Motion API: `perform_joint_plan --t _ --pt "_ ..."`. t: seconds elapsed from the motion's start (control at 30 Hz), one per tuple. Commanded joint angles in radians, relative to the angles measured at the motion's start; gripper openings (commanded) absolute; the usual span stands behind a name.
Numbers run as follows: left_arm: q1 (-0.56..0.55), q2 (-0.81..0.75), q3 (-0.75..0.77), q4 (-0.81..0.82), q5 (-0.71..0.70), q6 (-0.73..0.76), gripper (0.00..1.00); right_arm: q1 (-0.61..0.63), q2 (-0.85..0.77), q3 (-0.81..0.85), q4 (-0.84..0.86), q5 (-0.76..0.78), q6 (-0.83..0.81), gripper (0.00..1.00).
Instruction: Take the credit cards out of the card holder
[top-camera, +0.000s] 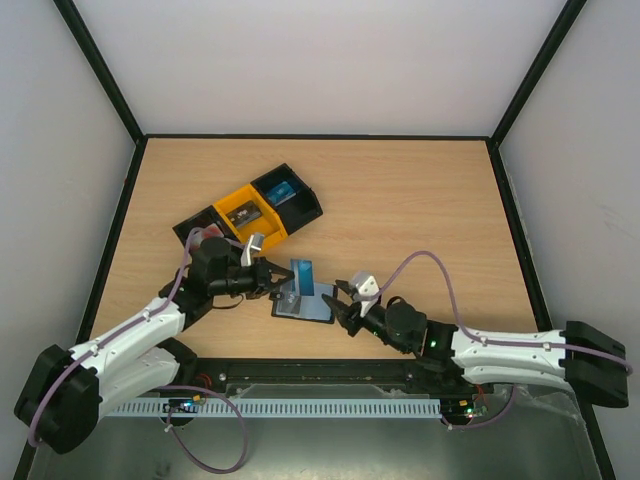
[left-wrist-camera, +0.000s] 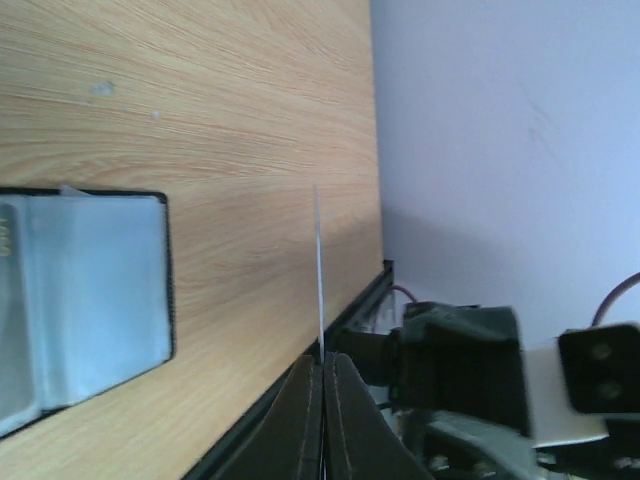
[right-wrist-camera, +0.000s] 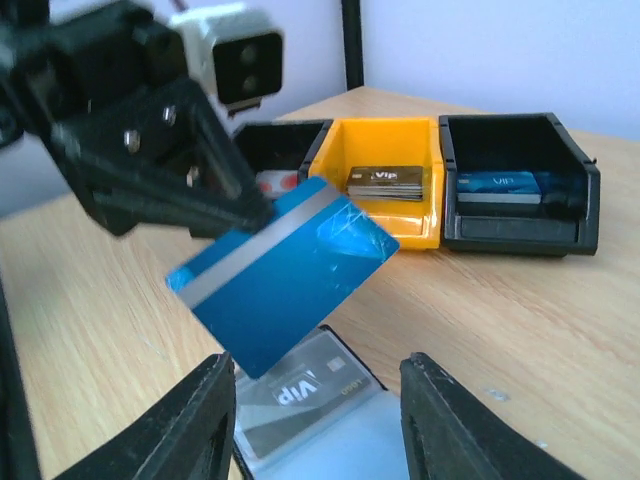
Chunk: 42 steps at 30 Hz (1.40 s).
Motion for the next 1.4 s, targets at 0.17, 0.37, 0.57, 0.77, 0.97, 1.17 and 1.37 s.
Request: perform_joint_plan --t 0.17,0.37,0.57,0.77,0.97,1.17,1.37 --pt "0.016 -0.032 -0.035 0.119 0.093 -0.217 0.03 0.053 0.191 0.04 0.185 -0.011 -0.537 0.49" --pt "0.018 -0.027 -0.076 0.179 0.112 -0.271 0.03 0.066 0.237 0.03 0.317 0.048 -0.714 0.52" --pt "0.018 -0.022 -0.122 0.267 0.125 -0.333 0.03 0.072 0.295 0.05 0.324 -0.004 -0.849 0.52" --pt "0.017 -0.021 -0.146 0.288 0.129 -0.338 0.03 0.072 0.332 0.091 0.277 -0.024 -0.904 0.53" --pt "0.018 -0.022 -0.154 0.305 0.142 -0.348 0.03 0.078 0.363 0.101 0.307 -0.017 -0.922 0.35" --pt "0.018 -0.03 -0.156 0.33 0.168 -0.368 0.03 0.092 0.376 0.081 0.348 0.037 -0.944 0.09" --pt "0.018 -0.034 -0.17 0.381 0.186 -0.408 0.03 0.101 0.393 0.077 0.349 0.065 -0.966 0.04"
